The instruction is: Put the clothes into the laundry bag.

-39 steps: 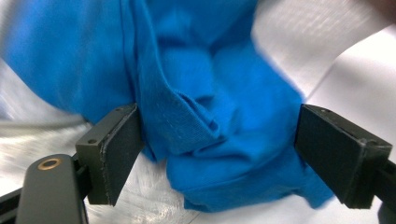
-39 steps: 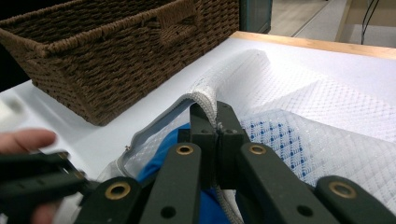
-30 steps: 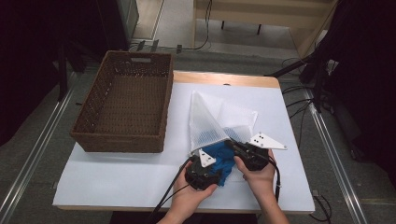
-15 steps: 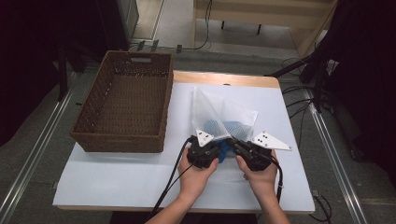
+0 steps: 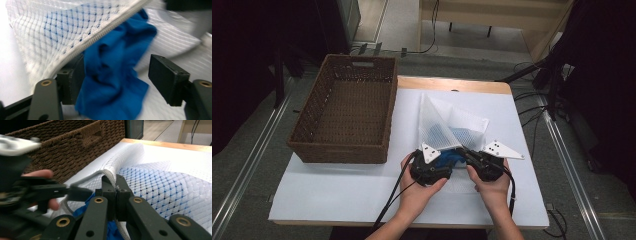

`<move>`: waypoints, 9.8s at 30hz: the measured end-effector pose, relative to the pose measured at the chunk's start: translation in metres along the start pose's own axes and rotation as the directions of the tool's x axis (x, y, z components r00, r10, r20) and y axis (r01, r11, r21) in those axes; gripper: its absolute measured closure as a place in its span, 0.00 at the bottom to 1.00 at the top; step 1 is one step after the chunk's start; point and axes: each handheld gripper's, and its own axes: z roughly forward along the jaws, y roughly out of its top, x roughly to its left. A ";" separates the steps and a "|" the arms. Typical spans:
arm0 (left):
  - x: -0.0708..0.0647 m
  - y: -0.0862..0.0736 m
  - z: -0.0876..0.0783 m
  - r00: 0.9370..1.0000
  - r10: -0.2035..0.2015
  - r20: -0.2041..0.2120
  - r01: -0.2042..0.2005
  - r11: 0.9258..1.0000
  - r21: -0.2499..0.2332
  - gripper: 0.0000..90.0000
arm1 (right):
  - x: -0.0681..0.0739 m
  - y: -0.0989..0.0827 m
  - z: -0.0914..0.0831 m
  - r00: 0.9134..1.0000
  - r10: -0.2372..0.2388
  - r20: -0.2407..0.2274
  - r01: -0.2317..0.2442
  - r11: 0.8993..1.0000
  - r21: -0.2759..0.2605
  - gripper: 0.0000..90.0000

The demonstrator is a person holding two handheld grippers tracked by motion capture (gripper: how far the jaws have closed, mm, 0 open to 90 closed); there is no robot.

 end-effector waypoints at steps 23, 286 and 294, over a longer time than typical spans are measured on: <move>0.004 0.007 0.033 0.997 0.033 -0.069 -0.026 0.995 0.101 0.89 | 0.008 -0.002 0.005 1.000 -0.026 -0.003 0.026 1.000 0.011 1.00; 0.007 0.012 0.061 0.994 -0.072 -0.083 0.079 0.993 0.091 0.96 | 0.002 -0.039 0.003 0.996 0.011 0.092 -0.018 0.998 0.068 1.00; 0.015 0.020 0.074 0.972 -0.167 -0.164 0.171 0.985 0.009 0.97 | 0.009 -0.039 0.003 0.996 -0.004 0.084 -0.003 0.997 0.082 1.00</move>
